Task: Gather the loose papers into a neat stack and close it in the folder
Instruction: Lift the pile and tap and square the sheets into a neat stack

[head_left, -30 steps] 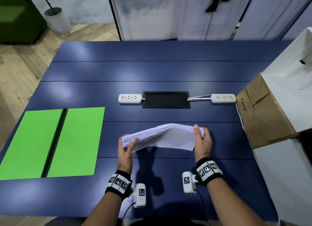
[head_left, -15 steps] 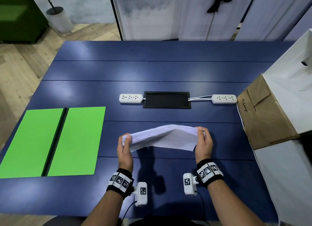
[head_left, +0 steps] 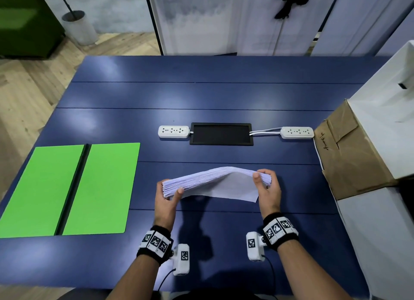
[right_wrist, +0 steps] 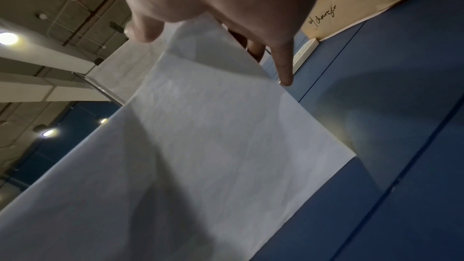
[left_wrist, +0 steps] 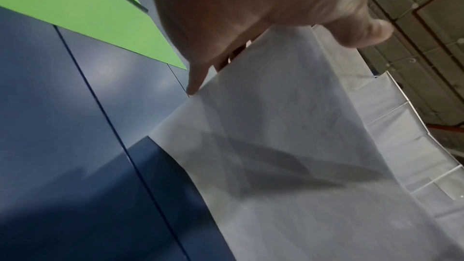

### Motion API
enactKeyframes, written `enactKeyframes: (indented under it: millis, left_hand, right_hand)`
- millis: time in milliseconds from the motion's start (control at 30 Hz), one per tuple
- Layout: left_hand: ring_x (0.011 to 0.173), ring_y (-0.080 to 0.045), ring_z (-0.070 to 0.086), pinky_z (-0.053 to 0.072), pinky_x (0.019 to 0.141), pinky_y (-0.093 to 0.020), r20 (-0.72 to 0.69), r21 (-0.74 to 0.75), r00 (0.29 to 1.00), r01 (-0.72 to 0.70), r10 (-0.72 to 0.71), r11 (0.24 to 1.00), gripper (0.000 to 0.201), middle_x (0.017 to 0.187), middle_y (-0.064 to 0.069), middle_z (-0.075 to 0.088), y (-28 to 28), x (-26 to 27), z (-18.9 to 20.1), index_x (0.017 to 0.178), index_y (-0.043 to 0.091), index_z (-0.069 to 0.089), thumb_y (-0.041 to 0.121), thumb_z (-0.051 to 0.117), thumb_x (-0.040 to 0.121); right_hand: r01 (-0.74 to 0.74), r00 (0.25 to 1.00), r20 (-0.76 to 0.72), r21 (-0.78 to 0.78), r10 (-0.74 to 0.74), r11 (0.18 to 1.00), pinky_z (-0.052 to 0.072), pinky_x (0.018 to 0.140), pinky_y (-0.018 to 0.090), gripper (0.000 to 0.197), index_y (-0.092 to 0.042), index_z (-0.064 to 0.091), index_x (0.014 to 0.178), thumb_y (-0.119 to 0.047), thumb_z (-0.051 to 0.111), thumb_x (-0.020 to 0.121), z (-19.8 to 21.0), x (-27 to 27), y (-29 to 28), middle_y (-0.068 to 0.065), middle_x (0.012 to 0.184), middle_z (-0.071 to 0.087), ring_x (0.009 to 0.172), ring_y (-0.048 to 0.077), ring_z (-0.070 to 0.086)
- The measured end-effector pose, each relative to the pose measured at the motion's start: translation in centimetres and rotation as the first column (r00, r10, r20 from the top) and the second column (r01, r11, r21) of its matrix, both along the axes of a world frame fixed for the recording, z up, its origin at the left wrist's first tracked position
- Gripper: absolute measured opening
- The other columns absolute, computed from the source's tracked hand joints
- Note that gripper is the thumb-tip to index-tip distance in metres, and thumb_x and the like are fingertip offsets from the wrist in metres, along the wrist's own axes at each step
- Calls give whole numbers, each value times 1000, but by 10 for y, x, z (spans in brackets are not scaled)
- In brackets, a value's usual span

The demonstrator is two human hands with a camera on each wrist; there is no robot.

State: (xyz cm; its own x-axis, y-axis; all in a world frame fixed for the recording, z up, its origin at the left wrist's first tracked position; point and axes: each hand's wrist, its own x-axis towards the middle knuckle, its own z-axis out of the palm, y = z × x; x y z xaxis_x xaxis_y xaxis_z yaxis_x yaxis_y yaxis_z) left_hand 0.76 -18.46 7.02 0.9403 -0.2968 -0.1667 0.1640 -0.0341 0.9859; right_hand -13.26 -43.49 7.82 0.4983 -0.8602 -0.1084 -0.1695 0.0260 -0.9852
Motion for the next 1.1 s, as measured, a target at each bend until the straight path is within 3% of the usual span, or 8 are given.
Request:
enactKeyframes:
  millis: [100,333,467,633,767,900,967,1100]
  left_hand:
    - [101,-16,60,48,95,-34,-25,34,997,70,-70,997,72,107,0,62,8,7,-11,117,21,51,45,88,61]
    - [89,-12,59,53,82,-22,-43,81,994,105,-102,991,57,101,-2,58,8,14,-15,115,4,50,-7,84,70]
    - [79,-9,61,51,75,-18,-76,96,991,117,-110,988,42,90,-1,66,7,18,-15,104,-3,61,7,82,70]
    - [74,-7,58,46,69,-16,-61,122,991,128,-121,984,32,82,2,65,3,21,-9,96,-4,65,16,76,74]
    - [72,-1,62,48,67,-11,-134,190,988,105,-80,976,24,86,0,66,6,22,-17,99,-1,65,-3,77,79]
    - [70,0,65,48,61,-9,-247,212,966,130,-75,969,22,79,9,74,1,21,-23,96,13,70,-4,74,82]
    - [68,6,66,48,60,-8,-235,207,968,132,-82,969,24,76,13,76,0,19,-24,98,14,69,-6,69,86]
    - [77,-12,67,53,66,-16,-211,193,973,138,-96,971,27,83,3,74,3,21,-17,95,7,67,5,79,72]
  right_hand:
    - [-71,997,-5,39,72,997,53,82,23,53,-26,62,104,-61,79,68,-9,-7,-9,-5,102,70,93,7,65]
    - [-198,975,-85,109,207,974,54,100,41,44,-22,65,117,-4,79,81,-30,-13,-21,-2,112,75,106,15,71]
    - [-157,980,-100,122,170,980,54,101,44,31,-23,70,103,2,73,86,-37,-11,-21,-4,103,77,98,11,72]
    - [-117,992,-43,49,119,992,53,84,24,22,-22,67,92,-1,72,89,-32,-8,-16,-8,89,73,84,9,66]
    - [-156,976,-135,124,172,980,56,89,25,29,-13,67,109,5,72,86,-51,-11,-13,3,102,75,85,0,70]
    - [-141,961,-213,164,175,976,53,79,9,28,3,67,118,3,69,89,-68,-9,-13,10,107,73,76,-14,68]
    - [-116,960,-237,151,149,982,54,85,20,24,0,69,114,1,68,90,-70,-6,-16,5,100,73,74,-17,66]
    - [-100,956,-264,124,130,987,51,76,18,19,0,69,109,0,70,90,-70,-5,-17,-1,88,70,81,5,69]
